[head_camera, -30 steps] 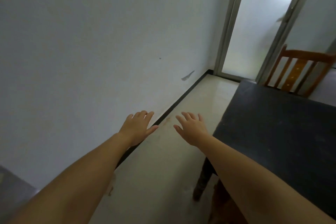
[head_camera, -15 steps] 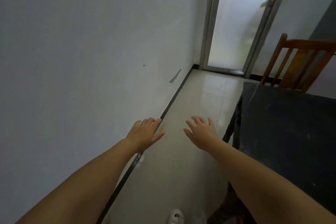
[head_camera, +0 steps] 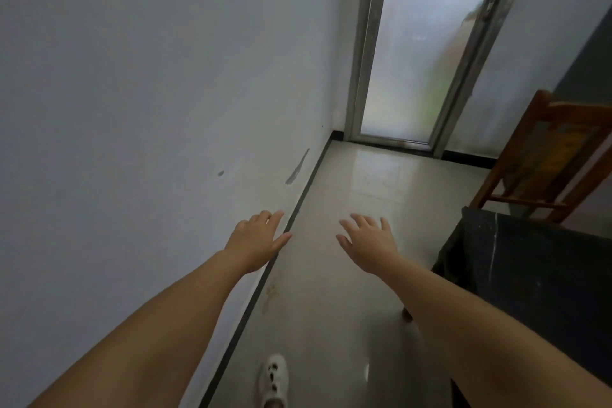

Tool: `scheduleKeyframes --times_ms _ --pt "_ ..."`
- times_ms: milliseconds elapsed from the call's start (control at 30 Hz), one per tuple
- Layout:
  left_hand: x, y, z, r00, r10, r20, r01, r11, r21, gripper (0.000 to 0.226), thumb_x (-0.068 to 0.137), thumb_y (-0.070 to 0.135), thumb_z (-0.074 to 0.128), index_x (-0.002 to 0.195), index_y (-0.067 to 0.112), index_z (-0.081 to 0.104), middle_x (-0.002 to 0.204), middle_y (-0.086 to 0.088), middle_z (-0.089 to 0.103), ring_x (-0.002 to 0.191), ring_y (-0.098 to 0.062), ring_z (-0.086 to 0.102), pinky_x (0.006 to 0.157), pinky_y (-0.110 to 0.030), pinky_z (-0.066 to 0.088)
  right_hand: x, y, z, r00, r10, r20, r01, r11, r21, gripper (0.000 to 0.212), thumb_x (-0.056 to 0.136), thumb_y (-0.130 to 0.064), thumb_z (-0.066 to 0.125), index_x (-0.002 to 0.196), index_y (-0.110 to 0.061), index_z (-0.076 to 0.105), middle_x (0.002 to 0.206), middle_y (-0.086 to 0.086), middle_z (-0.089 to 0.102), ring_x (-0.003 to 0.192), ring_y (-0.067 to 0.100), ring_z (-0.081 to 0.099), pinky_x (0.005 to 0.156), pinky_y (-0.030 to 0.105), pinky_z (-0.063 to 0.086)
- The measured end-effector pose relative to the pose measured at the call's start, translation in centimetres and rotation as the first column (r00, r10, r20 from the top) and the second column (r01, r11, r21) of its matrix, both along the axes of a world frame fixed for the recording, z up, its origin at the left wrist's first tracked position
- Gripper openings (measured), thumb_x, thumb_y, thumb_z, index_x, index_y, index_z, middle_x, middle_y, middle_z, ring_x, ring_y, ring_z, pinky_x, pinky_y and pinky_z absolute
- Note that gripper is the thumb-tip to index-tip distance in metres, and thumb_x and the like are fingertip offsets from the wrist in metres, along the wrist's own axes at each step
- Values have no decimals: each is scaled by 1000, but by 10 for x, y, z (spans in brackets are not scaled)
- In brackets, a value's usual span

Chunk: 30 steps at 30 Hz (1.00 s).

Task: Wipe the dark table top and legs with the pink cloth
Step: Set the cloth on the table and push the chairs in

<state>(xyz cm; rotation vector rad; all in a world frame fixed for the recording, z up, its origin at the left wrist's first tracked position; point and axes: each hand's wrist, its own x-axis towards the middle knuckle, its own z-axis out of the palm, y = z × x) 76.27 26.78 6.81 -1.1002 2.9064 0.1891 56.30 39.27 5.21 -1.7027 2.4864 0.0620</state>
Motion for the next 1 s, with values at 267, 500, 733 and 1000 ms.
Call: scheduleKeyframes --times_ms 267,500,733,1000 --pt "-159 -171 15 977 -212 8 213 977 -15 57 96 49 25 142 16 21 137 -9 40 119 -25 43 95 -38 37 -132 -136 20 975 -223 -5 222 973 -59 48 100 -44 23 143 -25 29 154 3 25 140 23 22 114 51 13" --pt "-303 -256 8 914 -405 -1 404 912 79 57 95 50 27 141 17 24 138 -9 40 120 -25 44 95 -38 38 -244 -188 9 901 -433 30 434 901 -20 48 99 -46 23 143 -26 29 153 4 28 140 23 25 115 51 14" --pt "-471 -333 6 869 -493 -30 494 866 81 56 95 49 27 141 18 24 139 -7 39 119 -24 45 94 -34 38 -393 -238 2 834 -546 80 548 836 -10 46 100 -43 26 142 -24 33 151 5 30 140 23 24 115 52 12" --pt "-659 -403 29 833 -548 -80 553 829 79 56 94 51 28 141 19 26 140 -7 38 121 -26 43 95 -38 39 -565 -289 19 781 -621 69 622 783 -6 46 100 -42 27 143 -26 31 153 3 26 141 21 21 115 51 10"
